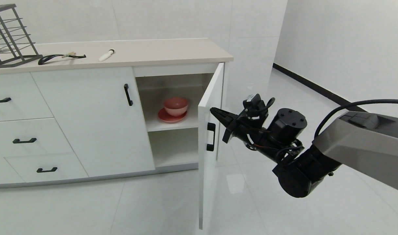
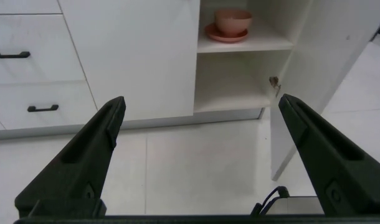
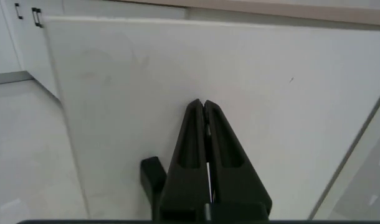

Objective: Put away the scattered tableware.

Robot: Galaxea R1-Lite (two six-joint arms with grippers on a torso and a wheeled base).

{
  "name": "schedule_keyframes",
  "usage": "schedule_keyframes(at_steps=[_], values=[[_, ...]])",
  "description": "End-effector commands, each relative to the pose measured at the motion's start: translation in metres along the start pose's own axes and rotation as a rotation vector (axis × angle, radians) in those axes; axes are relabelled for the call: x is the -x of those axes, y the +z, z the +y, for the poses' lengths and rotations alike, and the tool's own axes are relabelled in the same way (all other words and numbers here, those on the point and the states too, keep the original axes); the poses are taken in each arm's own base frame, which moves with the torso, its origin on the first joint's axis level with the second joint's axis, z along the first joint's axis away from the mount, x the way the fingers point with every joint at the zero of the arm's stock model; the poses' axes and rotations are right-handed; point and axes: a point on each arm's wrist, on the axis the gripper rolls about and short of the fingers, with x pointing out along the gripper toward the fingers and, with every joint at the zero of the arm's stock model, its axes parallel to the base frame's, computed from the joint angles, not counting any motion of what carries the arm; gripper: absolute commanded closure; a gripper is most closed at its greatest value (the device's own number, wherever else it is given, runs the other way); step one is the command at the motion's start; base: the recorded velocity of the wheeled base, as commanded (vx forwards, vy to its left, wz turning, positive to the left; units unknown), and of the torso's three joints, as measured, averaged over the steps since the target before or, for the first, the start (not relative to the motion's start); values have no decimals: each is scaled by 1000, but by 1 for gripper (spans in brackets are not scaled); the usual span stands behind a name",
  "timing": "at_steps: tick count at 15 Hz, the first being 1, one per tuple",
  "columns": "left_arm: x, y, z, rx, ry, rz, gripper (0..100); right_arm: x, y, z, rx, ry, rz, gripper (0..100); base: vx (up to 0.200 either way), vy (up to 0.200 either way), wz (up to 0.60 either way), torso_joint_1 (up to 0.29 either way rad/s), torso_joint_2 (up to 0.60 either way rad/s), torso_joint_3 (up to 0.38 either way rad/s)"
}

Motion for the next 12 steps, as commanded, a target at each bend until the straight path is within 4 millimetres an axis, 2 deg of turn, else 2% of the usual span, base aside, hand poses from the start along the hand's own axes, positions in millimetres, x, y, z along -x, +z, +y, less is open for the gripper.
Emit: schedule_keyframes(at_steps=[1, 5, 7, 8, 10, 12], values=[[0, 0, 0, 1, 0, 0, 0, -5, -2, -3, 5, -2, -10, 100, 0, 200, 0, 2, 2, 2], [0, 0, 0, 4, 0, 0, 0, -16, -8, -8, 12, -3, -29, 100, 0, 200, 0, 5, 4, -1], [0, 0, 0, 4, 2, 0, 0, -20, -13, -10, 12, -6, -26, 100, 0, 0, 0, 0, 0, 0], [0, 0, 0, 6, 5, 0, 0, -15, -12, -7, 5, -3, -10, 100, 0, 0, 0, 0, 0, 0], [0, 0, 0, 6, 6, -1, 0, 1, 12, 1, 2, 3, -6, 100, 0, 0, 0, 0, 0, 0], [0, 0, 0, 7, 8, -1, 0, 36, 49, 15, 6, 4, -8, 100, 0, 0, 0, 0, 0, 0]])
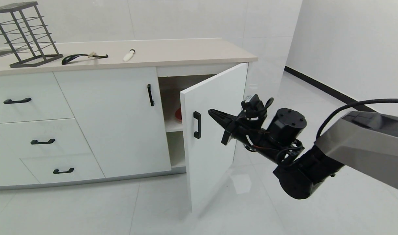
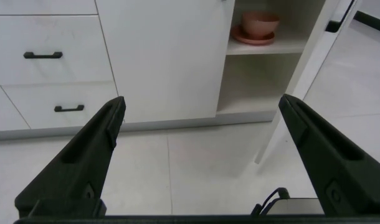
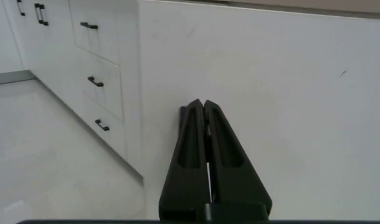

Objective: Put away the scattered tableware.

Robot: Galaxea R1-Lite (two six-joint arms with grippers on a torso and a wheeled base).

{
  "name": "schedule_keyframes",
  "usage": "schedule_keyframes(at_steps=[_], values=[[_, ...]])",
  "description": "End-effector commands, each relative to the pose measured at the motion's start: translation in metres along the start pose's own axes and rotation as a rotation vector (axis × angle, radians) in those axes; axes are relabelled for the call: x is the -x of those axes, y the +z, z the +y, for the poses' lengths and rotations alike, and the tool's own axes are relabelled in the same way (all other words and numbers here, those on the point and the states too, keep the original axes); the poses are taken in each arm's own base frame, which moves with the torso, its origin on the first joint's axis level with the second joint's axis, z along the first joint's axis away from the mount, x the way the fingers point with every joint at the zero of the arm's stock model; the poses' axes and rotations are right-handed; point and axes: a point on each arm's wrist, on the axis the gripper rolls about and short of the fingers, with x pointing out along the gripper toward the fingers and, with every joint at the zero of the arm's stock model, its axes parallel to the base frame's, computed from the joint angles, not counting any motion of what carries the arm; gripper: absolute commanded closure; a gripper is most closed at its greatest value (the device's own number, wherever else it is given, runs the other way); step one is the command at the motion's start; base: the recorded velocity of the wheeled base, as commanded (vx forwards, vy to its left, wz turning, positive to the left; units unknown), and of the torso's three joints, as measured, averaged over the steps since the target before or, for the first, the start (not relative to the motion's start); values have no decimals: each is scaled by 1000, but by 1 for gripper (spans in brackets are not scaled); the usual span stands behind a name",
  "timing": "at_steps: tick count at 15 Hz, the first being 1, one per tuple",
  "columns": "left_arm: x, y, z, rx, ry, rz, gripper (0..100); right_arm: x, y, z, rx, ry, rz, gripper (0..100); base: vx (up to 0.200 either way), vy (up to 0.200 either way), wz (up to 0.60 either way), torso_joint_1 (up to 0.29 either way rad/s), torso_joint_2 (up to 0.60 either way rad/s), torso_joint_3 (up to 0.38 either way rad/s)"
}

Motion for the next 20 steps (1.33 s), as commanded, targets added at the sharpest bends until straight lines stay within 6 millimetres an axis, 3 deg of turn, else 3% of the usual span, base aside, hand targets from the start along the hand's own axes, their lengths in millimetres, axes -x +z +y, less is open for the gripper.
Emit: schedule_keyframes(at_steps=[1, 2, 3, 4, 6, 7, 9, 11, 13, 15, 18, 20], values=[[0, 0, 0, 2, 1, 0, 0, 54, 63, 20, 14, -2, -31, 100, 0, 0, 0, 0, 0, 0], [0, 0, 0, 2, 1, 0, 0, 77, 76, 26, 16, -8, -27, 100, 0, 0, 0, 0, 0, 0], [0, 0, 0, 2, 1, 0, 0, 114, 97, 37, 25, -25, -37, 100, 0, 0, 0, 0, 0, 0], [0, 0, 0, 2, -1, 0, 0, 130, 105, 42, 28, -29, -44, 100, 0, 0, 0, 0, 0, 0], [0, 0, 0, 2, 1, 0, 0, 209, 142, 59, 98, -112, -145, 100, 0, 0, 0, 0, 0, 0], [0, 0, 0, 2, -1, 0, 0, 234, 153, 64, 141, -164, -194, 100, 0, 0, 0, 0, 0, 0], [0, 0, 0, 2, -1, 0, 0, 283, 160, 79, 218, -304, -229, 100, 0, 0, 0, 0, 0, 0], [0, 0, 0, 2, -1, 0, 0, 318, 160, 101, 284, -411, -241, 100, 0, 0, 0, 0, 0, 0], [0, 0, 0, 2, -1, 0, 0, 354, 147, 137, 313, -460, -247, 100, 0, 0, 0, 0, 0, 0], [0, 0, 0, 0, -1, 0, 0, 377, 136, 161, 312, -472, -236, 100, 0, 0, 0, 0, 0, 0], [0, 0, 0, 0, -1, 0, 0, 375, 145, 159, 307, -555, -253, 100, 0, 0, 0, 0, 0, 0], [0, 0, 0, 0, -2, 0, 0, 372, 133, 157, 274, -626, -160, 100, 0, 0, 0, 0, 0, 0]])
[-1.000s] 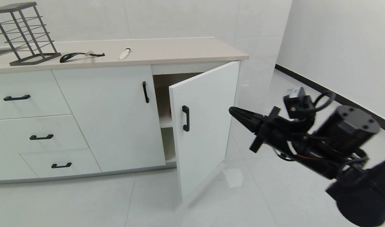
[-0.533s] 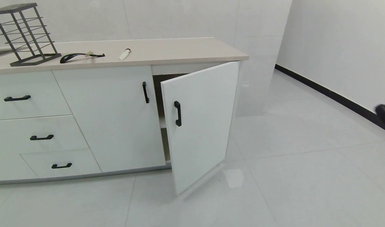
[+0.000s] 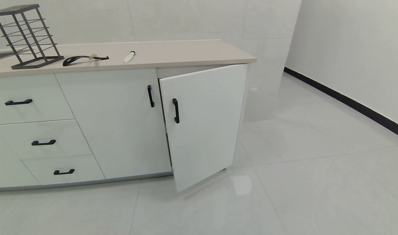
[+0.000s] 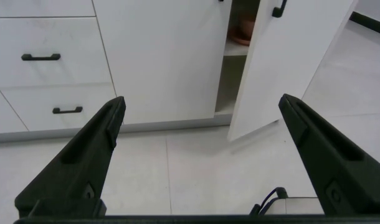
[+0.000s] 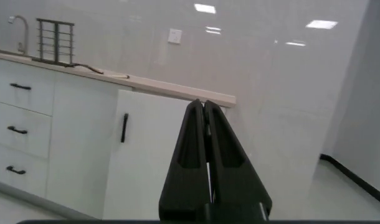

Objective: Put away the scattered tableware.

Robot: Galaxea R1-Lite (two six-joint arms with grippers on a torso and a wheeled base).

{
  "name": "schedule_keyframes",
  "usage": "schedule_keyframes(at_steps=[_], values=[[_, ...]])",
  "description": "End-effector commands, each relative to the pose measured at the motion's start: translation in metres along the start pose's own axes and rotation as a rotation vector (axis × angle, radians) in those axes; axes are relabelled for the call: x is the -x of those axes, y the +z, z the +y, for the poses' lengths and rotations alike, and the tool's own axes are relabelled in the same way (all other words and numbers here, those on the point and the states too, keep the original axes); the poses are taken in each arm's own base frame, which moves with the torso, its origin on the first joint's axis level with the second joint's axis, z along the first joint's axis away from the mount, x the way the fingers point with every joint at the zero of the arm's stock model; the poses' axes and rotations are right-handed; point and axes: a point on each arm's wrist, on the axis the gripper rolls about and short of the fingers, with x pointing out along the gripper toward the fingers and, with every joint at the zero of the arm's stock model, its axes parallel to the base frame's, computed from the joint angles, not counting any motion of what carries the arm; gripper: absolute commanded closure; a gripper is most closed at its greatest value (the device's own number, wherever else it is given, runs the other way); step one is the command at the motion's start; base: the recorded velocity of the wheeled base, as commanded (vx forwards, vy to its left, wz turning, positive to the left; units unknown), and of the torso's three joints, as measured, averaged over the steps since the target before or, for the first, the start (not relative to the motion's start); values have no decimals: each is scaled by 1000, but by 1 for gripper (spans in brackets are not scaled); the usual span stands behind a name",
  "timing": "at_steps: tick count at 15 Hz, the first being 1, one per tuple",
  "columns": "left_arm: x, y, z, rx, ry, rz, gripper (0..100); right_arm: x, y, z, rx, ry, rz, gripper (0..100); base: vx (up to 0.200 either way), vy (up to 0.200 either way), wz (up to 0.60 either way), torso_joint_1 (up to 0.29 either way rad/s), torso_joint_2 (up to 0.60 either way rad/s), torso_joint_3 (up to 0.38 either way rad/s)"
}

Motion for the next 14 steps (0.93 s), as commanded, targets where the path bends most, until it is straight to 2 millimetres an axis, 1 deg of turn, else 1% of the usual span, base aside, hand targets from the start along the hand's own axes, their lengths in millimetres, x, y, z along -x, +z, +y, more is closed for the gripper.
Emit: schedule_keyframes(at_steps=[1, 2, 3, 5, 6, 9, 11, 14], values=[[0, 0, 0, 1, 1, 0, 0, 10, -9, 6, 22, -73, 36, 100, 0, 0, 0, 0, 0, 0], [0, 0, 0, 3, 1, 0, 0, 15, -26, 8, 10, -67, 82, 100, 0, 0, 0, 0, 0, 0], [0, 0, 0, 3, 1, 0, 0, 20, -36, 9, -4, -60, 114, 100, 0, 0, 0, 0, 0, 0], [0, 0, 0, 3, 1, 0, 0, 27, -56, 11, -59, -70, 290, 100, 0, 0, 0, 0, 0, 0], [0, 0, 0, 1, 1, 0, 0, 30, -64, 12, -60, -102, 368, 100, 0, 200, 0, 2, 2, 2], [0, 0, 0, 3, 1, 0, 0, 32, -68, 9, -46, -253, 418, 100, 0, 200, 0, 2, 4, 1], [0, 0, 0, 3, 1, 0, 0, 33, -70, 8, -85, -328, 440, 100, 0, 200, 0, 2, 5, 2], [0, 0, 0, 3, 1, 0, 0, 33, -70, 8, -95, -332, 440, 100, 0, 200, 0, 2, 2, 4]])
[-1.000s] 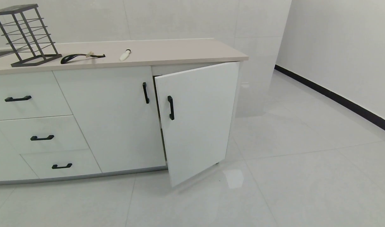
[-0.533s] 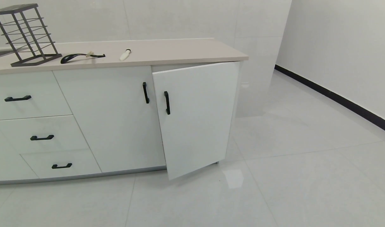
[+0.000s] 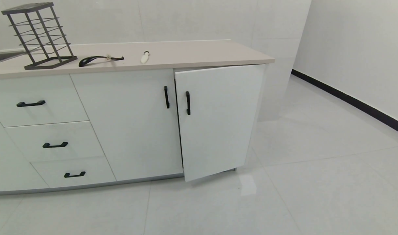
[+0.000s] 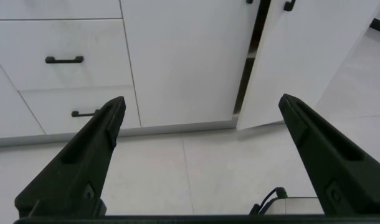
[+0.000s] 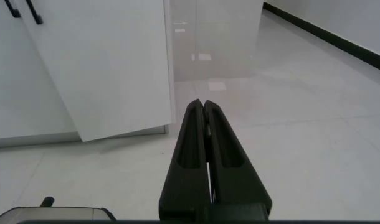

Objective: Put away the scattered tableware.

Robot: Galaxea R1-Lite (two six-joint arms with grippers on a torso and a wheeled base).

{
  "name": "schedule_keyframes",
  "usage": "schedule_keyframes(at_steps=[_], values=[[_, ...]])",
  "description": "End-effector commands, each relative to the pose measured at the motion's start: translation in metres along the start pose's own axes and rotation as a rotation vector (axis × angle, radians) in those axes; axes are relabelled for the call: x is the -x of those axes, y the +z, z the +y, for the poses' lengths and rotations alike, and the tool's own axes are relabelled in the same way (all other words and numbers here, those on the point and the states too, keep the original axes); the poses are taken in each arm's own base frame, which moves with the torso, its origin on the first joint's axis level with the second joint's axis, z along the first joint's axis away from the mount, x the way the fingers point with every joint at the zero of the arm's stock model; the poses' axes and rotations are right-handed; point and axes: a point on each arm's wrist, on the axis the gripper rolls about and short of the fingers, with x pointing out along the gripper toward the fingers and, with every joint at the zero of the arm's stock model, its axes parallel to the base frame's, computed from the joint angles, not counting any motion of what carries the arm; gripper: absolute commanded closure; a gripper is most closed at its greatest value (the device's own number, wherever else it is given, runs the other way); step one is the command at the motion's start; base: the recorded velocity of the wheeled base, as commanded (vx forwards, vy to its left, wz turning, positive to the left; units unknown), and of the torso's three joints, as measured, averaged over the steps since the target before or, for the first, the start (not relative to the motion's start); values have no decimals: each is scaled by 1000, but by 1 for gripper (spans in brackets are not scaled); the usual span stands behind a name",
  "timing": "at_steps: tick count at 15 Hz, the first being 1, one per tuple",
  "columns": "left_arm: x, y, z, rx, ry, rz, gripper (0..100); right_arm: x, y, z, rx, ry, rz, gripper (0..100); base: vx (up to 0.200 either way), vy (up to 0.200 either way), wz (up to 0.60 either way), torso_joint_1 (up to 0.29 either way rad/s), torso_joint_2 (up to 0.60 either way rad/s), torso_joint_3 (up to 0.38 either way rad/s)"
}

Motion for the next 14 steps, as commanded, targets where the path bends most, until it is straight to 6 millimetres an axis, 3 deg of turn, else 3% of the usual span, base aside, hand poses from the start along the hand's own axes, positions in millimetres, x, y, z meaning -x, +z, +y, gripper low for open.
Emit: schedule_keyframes(at_steps=[1, 3, 12, 14], values=[[0, 0, 0, 1, 1, 0, 0, 0, 0, 0, -1, 1, 1, 100, 0, 200, 0, 2, 2, 2], [0, 0, 0, 1, 2, 0, 0, 0, 0, 0, 0, 1, 1, 100, 0, 200, 0, 0, 5, 0], [0, 0, 0, 1, 2, 0, 0, 0, 0, 0, 0, 1, 2, 100, 200, 200, 0, 2, 2, 4], [0, 0, 0, 1, 2, 0, 0, 0, 0, 0, 0, 1, 1, 100, 0, 200, 0, 2, 5, 5]])
